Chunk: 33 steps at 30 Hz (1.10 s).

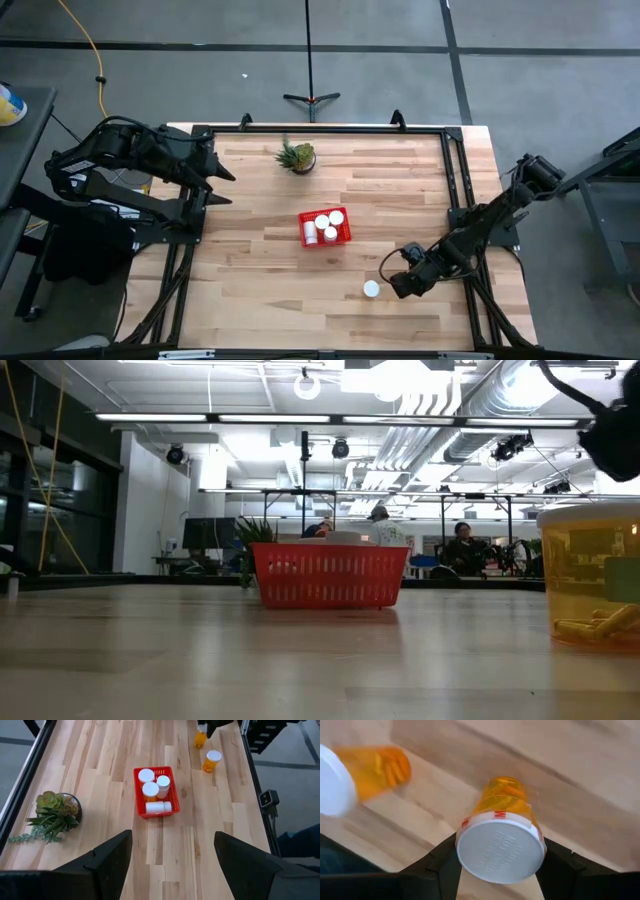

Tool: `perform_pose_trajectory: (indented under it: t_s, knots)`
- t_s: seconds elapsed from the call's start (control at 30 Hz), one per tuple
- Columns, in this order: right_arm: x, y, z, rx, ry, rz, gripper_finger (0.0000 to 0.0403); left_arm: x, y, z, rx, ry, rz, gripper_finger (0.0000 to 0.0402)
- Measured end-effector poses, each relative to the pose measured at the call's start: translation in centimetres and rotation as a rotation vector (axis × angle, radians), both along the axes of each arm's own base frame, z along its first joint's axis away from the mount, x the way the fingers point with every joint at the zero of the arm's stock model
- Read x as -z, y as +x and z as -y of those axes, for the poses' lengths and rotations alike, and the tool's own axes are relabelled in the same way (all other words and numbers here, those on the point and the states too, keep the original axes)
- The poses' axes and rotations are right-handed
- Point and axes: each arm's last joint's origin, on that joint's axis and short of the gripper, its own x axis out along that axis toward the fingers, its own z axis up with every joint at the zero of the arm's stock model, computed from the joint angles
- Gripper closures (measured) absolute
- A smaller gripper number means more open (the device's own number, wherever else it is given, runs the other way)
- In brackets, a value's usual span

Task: Pick and place pill bottles into a basket
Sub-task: Put the orange pill bottle into the red bin

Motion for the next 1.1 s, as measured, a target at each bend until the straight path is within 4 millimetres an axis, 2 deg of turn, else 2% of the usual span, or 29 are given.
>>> perform_pose_trajectory:
  t_s: [0.17,0.33,0.67,0.83,1.1]
  knots:
    - [-0.6,1.0,1.2,-0.018,-0.102,0.045,0.0198,0.0,0.0,0.0,-0.008,-0.008,0.004,0.0085]
    - [-2.7,2.6,2.5,-0.075,-0.181,0.080,0.0200,-0.2,0.2,0.0,-0.017,-0.018,0.023,0.0085]
    - [-9.1,5.4,5.4,-0.211,-0.292,0.149,0.0197,-0.5,0.5,0.0,-0.033,-0.021,0.062,0.0085]
    - [-11.4,6.7,7.2,-0.259,-0.322,0.207,0.0198,-0.5,0.5,-0.1,-0.053,-0.021,0.062,0.0085]
    - [-12.5,7.9,10.6,-0.310,-0.339,0.256,0.0199,-0.8,0.8,-0.1,-0.076,-0.012,0.113,0.0085]
